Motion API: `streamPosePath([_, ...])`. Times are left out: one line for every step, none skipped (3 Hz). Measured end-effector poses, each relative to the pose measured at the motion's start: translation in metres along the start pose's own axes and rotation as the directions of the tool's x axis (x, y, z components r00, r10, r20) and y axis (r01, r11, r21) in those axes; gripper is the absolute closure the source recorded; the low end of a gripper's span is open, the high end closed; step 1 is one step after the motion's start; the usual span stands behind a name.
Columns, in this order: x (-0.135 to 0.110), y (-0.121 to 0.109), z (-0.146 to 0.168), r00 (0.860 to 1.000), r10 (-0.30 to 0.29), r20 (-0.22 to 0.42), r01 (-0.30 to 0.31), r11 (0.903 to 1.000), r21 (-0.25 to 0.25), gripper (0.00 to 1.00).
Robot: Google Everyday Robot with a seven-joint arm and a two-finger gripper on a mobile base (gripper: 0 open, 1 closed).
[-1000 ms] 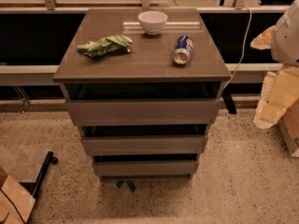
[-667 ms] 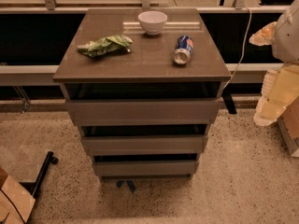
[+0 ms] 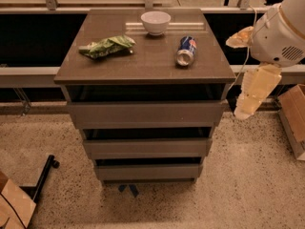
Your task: Open top drawer
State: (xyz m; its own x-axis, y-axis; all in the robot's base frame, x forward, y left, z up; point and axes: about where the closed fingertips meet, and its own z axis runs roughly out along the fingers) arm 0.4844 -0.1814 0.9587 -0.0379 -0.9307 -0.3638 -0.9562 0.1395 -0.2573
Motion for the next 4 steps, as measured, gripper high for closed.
streamPosePath([0.0,0.0,0.001,1.0,0.0,0.001,0.0,1.0,-0.002,0.0])
streamPosePath([-0.005,0.005,0.013,0.999,-0.046,-0.02,0.046,0.9989,0.006,0.0])
streamPosePath([-0.008,0.019,0.035,0.996,-0.087,0.024,0.088,0.9958,-0.024,0.0])
streamPosePath([0.008,0.027,0.107,0.992,-0.076,0.098,0.084,0.9938,-0.074,0.0])
